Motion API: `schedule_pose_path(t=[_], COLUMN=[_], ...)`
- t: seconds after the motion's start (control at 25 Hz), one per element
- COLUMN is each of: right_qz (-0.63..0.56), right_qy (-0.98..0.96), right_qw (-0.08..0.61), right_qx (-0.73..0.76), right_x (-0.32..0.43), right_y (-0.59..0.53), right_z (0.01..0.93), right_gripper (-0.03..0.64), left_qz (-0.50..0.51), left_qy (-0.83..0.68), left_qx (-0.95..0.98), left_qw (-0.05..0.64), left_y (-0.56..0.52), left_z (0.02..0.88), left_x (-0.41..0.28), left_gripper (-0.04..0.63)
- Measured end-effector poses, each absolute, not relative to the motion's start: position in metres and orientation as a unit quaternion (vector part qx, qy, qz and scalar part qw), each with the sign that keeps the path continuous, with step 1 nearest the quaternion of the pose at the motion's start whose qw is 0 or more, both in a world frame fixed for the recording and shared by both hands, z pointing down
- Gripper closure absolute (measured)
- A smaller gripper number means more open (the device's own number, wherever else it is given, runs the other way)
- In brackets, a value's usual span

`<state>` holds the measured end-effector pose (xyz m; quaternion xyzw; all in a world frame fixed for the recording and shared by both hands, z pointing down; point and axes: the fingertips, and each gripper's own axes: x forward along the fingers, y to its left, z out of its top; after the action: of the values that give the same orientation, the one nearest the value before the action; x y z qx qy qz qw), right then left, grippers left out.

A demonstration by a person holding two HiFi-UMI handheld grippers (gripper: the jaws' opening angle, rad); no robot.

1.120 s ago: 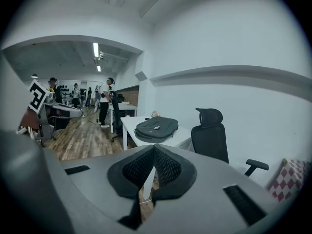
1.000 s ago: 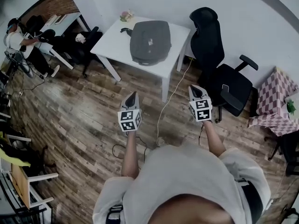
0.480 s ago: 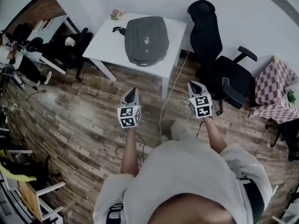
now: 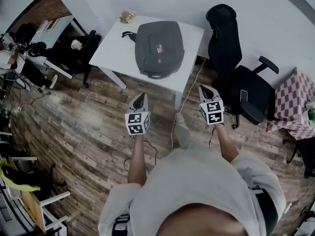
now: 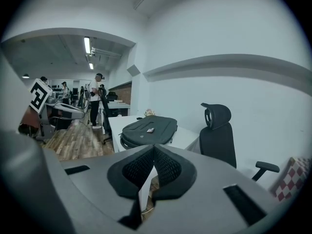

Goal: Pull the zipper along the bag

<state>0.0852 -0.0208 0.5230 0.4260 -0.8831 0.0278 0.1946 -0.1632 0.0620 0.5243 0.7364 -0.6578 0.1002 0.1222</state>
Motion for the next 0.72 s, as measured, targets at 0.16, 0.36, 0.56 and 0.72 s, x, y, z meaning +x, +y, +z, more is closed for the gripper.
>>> schedule_pose_path(t=[0.16, 0.36, 0.56, 0.72], right_qz=[0.032, 0.040, 0.049, 0.057], right_qy=[-0.888, -0.893, -0.897, -0.900], right_qw=[0.189, 0.190, 0.195, 0.199], right_qx=[0.419, 0.405, 0.394, 0.384], right_x=[0.074, 0.060, 0.048, 0.038], right_y=[-0.069, -0.134, -0.191, -0.225], right_z=[0.528, 0.530, 0.533, 0.541], right_gripper=[0.603, 0.603, 0.603, 0.603], left_qz=[0.111, 0.126, 0.136, 0.153], left_qy=[-0.658, -0.661, -0.669, -0.668], left_qx=[0.735, 0.730, 0.718, 0.716], left_qw=[0.120, 0.123, 0.134, 0.136], left_y=[0.017, -0.041, -0.087, -0.116], left_z=[0.526, 0.528, 0.532, 0.537], left_x=[-0.171, -0.179, -0.190, -0.193], left_gripper=[0.569, 0.569, 0.569, 0.569])
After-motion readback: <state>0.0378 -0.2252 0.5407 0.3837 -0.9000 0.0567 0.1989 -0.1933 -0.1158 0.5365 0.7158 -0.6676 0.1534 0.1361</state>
